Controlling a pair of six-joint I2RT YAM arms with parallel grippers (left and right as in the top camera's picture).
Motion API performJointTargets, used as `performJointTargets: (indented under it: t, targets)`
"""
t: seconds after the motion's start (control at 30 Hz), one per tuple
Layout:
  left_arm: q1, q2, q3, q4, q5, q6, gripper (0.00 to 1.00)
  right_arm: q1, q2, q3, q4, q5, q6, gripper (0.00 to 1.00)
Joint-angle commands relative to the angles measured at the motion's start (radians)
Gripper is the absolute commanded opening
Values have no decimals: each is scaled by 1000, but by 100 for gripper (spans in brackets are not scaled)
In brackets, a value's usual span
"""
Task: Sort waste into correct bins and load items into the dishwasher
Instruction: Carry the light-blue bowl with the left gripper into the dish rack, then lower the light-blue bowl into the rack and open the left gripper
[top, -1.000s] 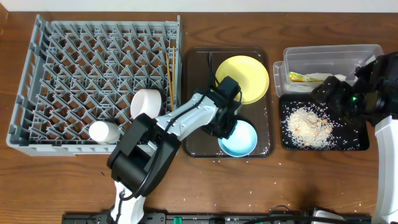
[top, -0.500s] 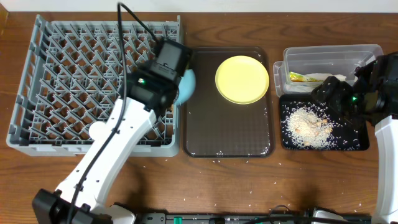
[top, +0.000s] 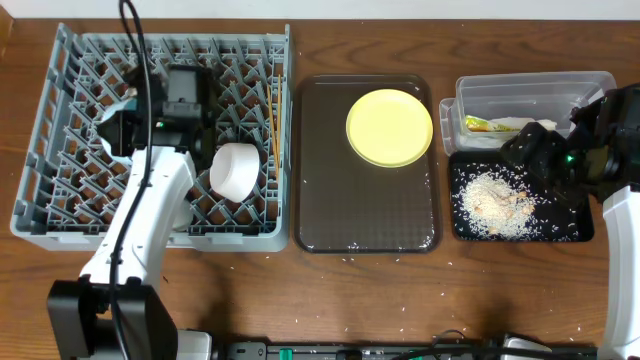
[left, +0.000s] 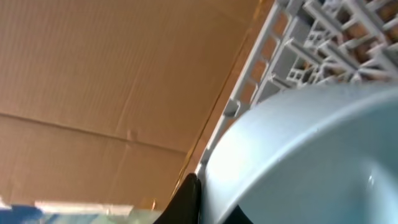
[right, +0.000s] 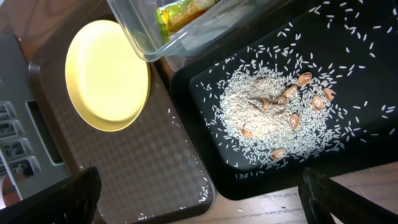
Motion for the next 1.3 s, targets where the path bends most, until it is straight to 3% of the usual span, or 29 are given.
performJointTargets:
  t: [0.0, 0.17, 0.57, 0.67, 0.73, 0.8, 1.03, 1.17, 1.27]
  targets:
    - [27, 32, -66, 124, -53, 65, 7, -3, -5, 5, -1, -7, -4, 99]
    - [29, 145, -89, 263, -93, 86, 7, -3, -5, 5, -2, -7, -4, 99]
    - [-87, 226, -89, 285, -93, 79, 8, -3, -5, 5, -1, -7, -4, 99]
    - [-109, 226, -89, 284, -93, 79, 27, -3, -5, 5, -1, -7, -4, 99]
    - [-140, 226, -89, 285, -90, 78, 46, -3, -5, 5, -1, -7, -4, 99]
    - [-176, 224, -88, 285, -57, 78, 52, -3, -5, 5, -2, -7, -4, 99]
    - [-312, 119, -81, 278, 72, 43, 41, -3, -5, 5, -1, -7, -4, 99]
    - [-324, -44, -78, 169, 304, -95, 40, -3, -5, 5, -1, -7, -4, 99]
    - [-279, -154, -78, 38, 565, -239, 20, -3, -5, 5, -2, -7, -4, 99]
